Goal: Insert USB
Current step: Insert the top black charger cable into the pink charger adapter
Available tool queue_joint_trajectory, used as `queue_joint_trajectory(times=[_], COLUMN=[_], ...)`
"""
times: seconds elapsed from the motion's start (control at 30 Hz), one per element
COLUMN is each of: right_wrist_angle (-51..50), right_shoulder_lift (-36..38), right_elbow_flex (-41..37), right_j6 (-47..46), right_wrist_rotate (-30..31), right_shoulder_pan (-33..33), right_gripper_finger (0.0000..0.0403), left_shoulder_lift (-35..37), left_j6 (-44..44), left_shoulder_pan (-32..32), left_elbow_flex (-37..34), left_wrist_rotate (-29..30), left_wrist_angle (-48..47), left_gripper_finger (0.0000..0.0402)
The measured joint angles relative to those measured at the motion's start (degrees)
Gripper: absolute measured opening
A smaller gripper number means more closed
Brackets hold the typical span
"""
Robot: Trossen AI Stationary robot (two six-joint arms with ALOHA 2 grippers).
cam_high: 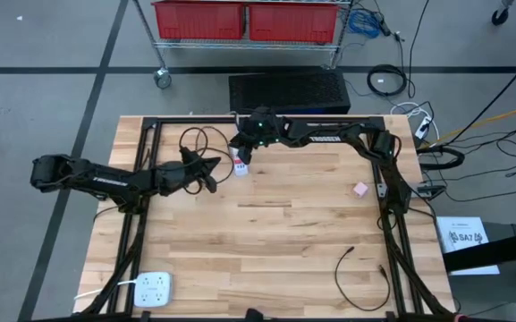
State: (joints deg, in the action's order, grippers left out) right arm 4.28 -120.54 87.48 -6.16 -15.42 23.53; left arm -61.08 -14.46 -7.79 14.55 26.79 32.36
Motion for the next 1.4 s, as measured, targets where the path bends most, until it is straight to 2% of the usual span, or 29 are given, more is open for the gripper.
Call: queue_joint_trajectory(times=[0.1, 0.3, 0.43, 0.53, 0.67, 0.8, 0.97, 1.13, 1.27, 1.4], right_wrist_angle=[-3.83, -14.33, -18.02, -18.23, -13.7, -12.17, -12.02, -17.76, -30.91, -42.51], right_shoulder_lift=[0.9, 5.86, 5.64, 3.91, 3.3, 3.09, 1.08, -4.21, -10.09, -12.85], right_elbow_flex=[-0.02, 0.0, 0.0, -0.01, -0.1, 0.02, 0.68, 9.14, 19.1, 24.63], right_j6=[0.86, 6.68, 10.64, 11.41, 12.16, 13.4, 13.47, 13.51, 15.07, 17.13], right_wrist_rotate=[-1.07, -1.42, -1.46, -1.03, -0.56, 2.55, 3.52, 3.54, 3.36, 2.59], right_shoulder_pan=[0.0, 0.38, 0.44, -0.11, -1.23, -1.06, 0.24, 0.5, 0.65, -0.22], right_gripper_finger=[0.0068, 0.0108, 0.0115, 0.0095, 0.0052, 0.0016, 0.0002, 0.0001, 0.0001, 0.0], left_shoulder_lift=[0.0, -0.02, -0.04, -0.04, -0.04, -0.04, -0.04, -0.03, -0.04, -0.04], left_j6=[0.24, -0.17, -0.21, -0.66, -1.61, -1.63, -1.66, -1.7, -1.7, -1.66], left_shoulder_pan=[-0.02, -0.01, -0.29, -0.88, -2.04, -2.77, -3.42, -4.27, -4.6, -4.63], left_elbow_flex=[0.01, 0.02, 0.02, 0.02, 0.02, 0.02, 0.02, 0.04, 0.04, 0.04], left_wrist_rotate=[0.0, 0.01, 0.06, 0.35, 0.52, 0.63, 0.66, 0.68, 0.68, 0.68], left_wrist_angle=[0.04, -1.12, -3.02, -3.32, -3.5, -3.58, -3.78, -4.37, -5.06, -5.64], left_gripper_finger=[0.0011, 0.0011, 0.0011, 0.0011, 0.0011, 0.0011, 0.0011, 0.0011, 0.0011, 0.0011])
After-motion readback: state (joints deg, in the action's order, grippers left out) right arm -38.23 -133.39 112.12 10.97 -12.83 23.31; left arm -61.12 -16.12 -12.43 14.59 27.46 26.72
